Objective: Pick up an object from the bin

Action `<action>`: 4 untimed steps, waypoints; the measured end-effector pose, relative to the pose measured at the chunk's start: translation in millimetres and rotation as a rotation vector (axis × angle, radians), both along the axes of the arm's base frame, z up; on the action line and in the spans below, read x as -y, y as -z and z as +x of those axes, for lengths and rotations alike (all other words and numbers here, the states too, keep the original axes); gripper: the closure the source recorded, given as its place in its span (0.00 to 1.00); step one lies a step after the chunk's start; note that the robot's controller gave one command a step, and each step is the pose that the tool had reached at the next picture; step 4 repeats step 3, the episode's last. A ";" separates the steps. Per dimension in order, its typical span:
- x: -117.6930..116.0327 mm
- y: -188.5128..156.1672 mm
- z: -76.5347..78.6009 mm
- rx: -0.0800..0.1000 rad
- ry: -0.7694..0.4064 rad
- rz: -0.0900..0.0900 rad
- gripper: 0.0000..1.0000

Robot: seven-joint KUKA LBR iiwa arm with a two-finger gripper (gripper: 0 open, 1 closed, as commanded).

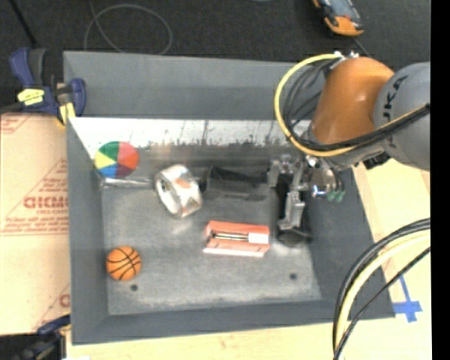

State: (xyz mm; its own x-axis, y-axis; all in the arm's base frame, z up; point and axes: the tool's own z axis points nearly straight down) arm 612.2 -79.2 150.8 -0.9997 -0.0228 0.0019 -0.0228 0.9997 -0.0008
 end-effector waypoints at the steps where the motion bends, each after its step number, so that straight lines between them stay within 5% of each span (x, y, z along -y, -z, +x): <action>1: -17.6 9.3 32.8 0.011 0.045 0.001 0.00; 2: -29.7 69.4 41.9 0.027 0.133 -0.001 0.00; 3: -29.0 67.7 38.2 0.012 0.129 -0.002 1.00; 4: -29.0 67.7 38.2 0.012 0.129 -0.002 1.00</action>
Offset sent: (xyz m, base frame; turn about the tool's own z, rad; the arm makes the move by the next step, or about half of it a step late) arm 0.0366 0.0345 -0.0808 0.1328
